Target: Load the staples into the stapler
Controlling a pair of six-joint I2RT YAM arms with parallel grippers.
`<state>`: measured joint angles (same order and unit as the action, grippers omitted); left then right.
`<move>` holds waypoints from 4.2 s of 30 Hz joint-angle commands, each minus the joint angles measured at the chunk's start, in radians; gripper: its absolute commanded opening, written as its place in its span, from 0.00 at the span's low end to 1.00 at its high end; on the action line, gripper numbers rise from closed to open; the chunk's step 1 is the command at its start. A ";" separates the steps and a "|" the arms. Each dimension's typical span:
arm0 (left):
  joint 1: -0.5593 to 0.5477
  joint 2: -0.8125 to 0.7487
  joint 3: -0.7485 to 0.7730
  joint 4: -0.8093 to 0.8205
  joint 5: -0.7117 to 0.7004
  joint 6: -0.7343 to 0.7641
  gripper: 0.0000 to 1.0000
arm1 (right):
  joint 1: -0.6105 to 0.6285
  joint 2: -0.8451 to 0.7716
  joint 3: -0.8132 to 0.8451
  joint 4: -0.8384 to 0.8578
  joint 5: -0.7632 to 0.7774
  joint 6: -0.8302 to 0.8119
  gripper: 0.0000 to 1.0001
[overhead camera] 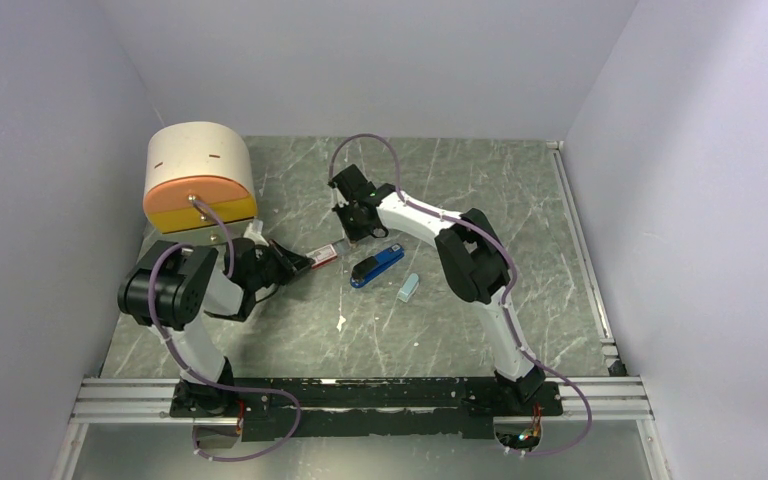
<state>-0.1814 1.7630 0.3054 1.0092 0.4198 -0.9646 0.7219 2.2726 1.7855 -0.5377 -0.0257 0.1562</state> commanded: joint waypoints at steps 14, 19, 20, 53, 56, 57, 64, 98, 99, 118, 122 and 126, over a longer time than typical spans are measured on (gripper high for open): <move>0.014 -0.082 0.011 -0.116 -0.029 0.136 0.05 | -0.043 -0.054 -0.029 -0.007 0.133 -0.025 0.00; 0.020 -0.137 0.036 -0.253 -0.085 0.160 0.06 | -0.057 -0.065 -0.048 0.004 0.168 0.008 0.00; 0.020 -0.150 0.040 -0.284 -0.099 0.166 0.06 | -0.059 -0.064 -0.049 0.003 0.173 0.015 0.00; -0.023 -0.830 0.214 -0.934 -0.183 0.299 0.87 | -0.069 -0.590 -0.521 0.072 0.275 0.251 0.68; -0.044 -0.873 0.256 -0.954 -0.149 0.340 0.85 | -0.058 -0.670 -0.630 0.066 0.294 0.291 0.74; -0.048 -0.890 0.264 -0.958 -0.138 0.351 0.85 | -0.050 -0.691 -0.661 0.064 0.305 0.307 0.75; -0.053 -0.948 0.250 -0.926 -0.085 0.366 0.84 | -0.017 -0.736 -0.782 0.092 0.332 0.437 0.75; -0.175 -0.923 0.136 -1.135 -0.418 0.107 0.79 | 0.305 -0.522 -0.530 0.018 0.640 0.663 0.72; -0.175 -0.921 0.130 -1.131 -0.418 0.104 0.79 | 0.306 -0.504 -0.515 0.003 0.652 0.680 0.72; -0.176 -0.762 0.115 -1.018 -0.253 0.170 0.75 | 0.287 -0.387 -0.478 -0.050 0.684 0.684 0.52; -0.178 -0.700 0.116 -0.942 -0.194 0.188 0.74 | 0.254 -0.432 -0.533 -0.030 0.671 0.664 0.49; -0.201 -0.627 0.127 -0.879 -0.142 0.196 0.75 | 0.220 -0.464 -0.574 -0.014 0.644 0.658 0.49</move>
<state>-0.3557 1.0859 0.4271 0.0193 0.1860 -0.7963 0.9794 1.8545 1.2499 -0.5579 0.5961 0.8230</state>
